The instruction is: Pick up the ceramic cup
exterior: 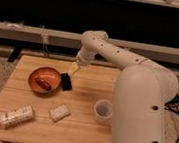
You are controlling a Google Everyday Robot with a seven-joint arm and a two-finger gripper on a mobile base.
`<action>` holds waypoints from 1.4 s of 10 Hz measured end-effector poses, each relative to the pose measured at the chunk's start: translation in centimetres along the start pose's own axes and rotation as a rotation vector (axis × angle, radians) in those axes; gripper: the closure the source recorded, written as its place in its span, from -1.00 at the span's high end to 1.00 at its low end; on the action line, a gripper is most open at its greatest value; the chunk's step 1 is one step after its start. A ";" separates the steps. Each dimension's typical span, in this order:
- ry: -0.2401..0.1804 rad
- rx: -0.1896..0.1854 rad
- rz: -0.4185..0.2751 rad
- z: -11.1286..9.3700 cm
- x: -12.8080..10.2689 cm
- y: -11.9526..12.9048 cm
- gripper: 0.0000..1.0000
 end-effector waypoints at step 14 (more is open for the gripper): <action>0.099 0.071 0.124 -5.5 13.9 6.0 0.60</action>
